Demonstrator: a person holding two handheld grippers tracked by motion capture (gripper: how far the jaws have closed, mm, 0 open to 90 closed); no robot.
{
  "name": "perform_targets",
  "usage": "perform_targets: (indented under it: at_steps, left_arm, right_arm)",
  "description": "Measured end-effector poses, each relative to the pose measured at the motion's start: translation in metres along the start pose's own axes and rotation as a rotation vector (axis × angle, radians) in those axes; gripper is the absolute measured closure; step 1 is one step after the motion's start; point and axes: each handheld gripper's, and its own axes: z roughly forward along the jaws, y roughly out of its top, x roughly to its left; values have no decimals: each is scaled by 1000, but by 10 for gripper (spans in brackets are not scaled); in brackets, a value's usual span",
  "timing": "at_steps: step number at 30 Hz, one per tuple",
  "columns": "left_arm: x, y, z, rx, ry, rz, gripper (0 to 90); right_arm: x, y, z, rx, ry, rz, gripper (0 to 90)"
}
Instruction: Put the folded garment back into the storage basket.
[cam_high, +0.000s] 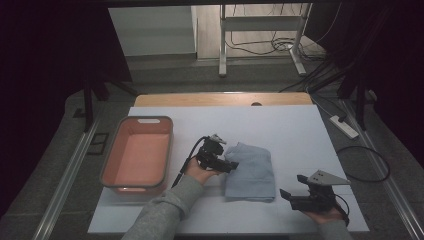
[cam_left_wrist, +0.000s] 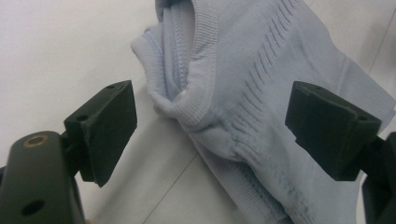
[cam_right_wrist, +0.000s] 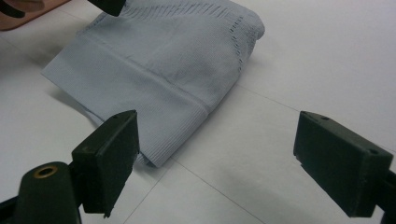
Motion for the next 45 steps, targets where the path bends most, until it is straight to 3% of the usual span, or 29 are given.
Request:
perform_targets:
  at_steps: [9, 15, 30, 38, 43, 45]
  left_arm:
    - [8, 6, 8, 16, 2, -17, 138]
    - [16, 11, 23, 45, -39, -41, 122]
    - [21, 11, 41, 65, -88, -69, 94]
    - [17, 11, 42, 66, -119, -34, 259]
    - [18, 9, 41, 66, -176, -35, 420]
    - [18, 9, 41, 65, -184, -33, 445]
  right_arm:
    - [0, 0, 0, 5, 2, 3, 150]
    - [0, 0, 1, 8, 6, 1, 150]
    - [0, -1, 2, 13, 11, 2, 150]
    - [1, 0, 2, 11, 6, -4, 152]
    - [2, 1, 1, 6, 2, -9, 154]
    - [2, 1, 2, 8, 3, -9, 154]
